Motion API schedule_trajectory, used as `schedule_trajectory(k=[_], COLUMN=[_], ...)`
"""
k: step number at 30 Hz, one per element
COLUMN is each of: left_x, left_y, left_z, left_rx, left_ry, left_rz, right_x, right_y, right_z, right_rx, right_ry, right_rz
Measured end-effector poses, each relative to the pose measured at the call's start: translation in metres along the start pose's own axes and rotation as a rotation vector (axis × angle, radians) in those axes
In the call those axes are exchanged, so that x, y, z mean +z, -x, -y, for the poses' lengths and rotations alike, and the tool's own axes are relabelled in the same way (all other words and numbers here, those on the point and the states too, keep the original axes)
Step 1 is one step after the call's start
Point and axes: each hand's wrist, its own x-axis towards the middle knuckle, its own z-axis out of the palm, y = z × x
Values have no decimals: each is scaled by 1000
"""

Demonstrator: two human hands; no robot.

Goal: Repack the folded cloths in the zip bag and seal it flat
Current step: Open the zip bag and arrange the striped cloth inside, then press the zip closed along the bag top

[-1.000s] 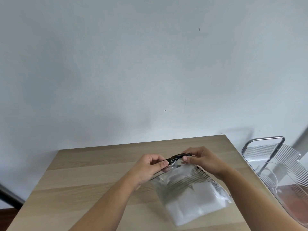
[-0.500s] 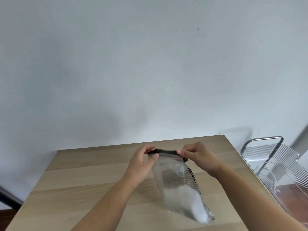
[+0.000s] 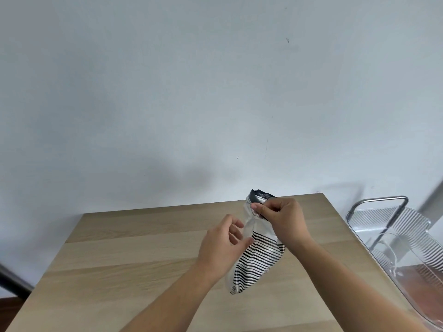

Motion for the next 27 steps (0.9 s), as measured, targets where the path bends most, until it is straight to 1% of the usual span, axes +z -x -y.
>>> schedule_trajectory(k=[4, 7, 10, 12, 17, 20, 22, 25, 27], left_x=[-1, -4, -11, -16, -13, -4, -2, -7, -13], left_y=[-1, -2, -4, -4, -2, -1, -2, -3, -5], left_z=[5, 10, 16, 22, 9, 2, 3, 12, 18], left_rx=[-21, -51, -99, -130, -120, -42, -28, -72, -102], left_ry=[-9, -17, -72, -64, 90, 7, -5, 107, 164], left_rz=[-23, 17, 69, 93, 152, 92, 51, 49, 46], right_x=[-3, -9, -26, -36, -32, -22, -21, -29, -36], right_y=[-1, -3, -12, -16, -13, -10, -9, -5, -1], right_z=[0, 5, 13, 18, 23, 22, 20, 12, 3], right_rx=[15, 28, 69, 87, 71, 56, 24, -37, -4], right_ry=[23, -14, -66, -41, -46, -28, -19, 132, 253], right_rz=[-10, -9, -59, -66, 44, 84, 144, 288, 340])
